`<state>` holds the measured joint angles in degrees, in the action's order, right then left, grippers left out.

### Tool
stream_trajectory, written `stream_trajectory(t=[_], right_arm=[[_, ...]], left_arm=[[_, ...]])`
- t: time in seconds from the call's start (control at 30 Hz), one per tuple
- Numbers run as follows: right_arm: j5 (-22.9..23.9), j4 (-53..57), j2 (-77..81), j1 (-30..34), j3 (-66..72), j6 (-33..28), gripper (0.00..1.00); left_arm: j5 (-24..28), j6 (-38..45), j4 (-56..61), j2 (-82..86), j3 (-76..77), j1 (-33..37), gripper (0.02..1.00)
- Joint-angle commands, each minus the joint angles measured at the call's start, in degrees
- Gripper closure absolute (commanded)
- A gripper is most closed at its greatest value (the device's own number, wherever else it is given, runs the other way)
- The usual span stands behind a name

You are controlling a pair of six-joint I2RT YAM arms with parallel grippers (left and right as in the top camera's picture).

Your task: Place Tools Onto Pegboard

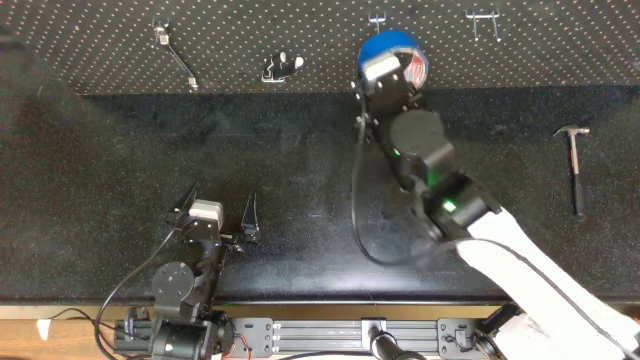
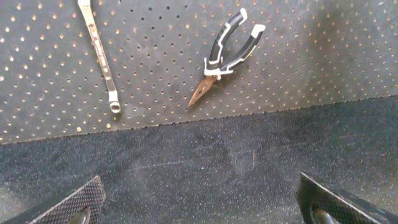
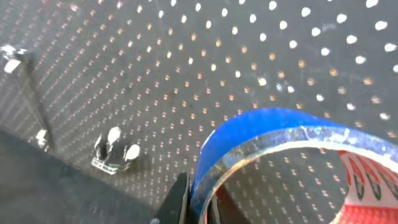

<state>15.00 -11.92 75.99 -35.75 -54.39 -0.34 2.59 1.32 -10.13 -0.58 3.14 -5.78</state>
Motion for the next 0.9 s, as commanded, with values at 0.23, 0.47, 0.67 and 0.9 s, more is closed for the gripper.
stream_trajectory(t=[0.23, 0.47, 0.67, 0.9], right_arm=[[5.4, -15.6, 14.4, 0.8, -0.4, -7.7, 0.925], [5.5, -17.4, 16.5, 2.3, -0.4, -7.7, 0.925], [5.3, -19.5, 18.2, 2.3, -0.4, -7.7, 0.925], [5.3, -19.3, 18.1, 2.3, -0.4, -7.7, 0.875]], left_arm=[[-0.5, 0.7, -0.1, 0.4, -0.2, -0.2, 0.023], [-0.5, 0.7, -0.1, 0.4, -0.2, -0.2, 0.023], [-0.5, 0.7, -0.1, 0.4, -0.2, -0.2, 0.023], [-0.5, 0.7, -0.1, 0.4, -0.2, -0.2, 0.023]])
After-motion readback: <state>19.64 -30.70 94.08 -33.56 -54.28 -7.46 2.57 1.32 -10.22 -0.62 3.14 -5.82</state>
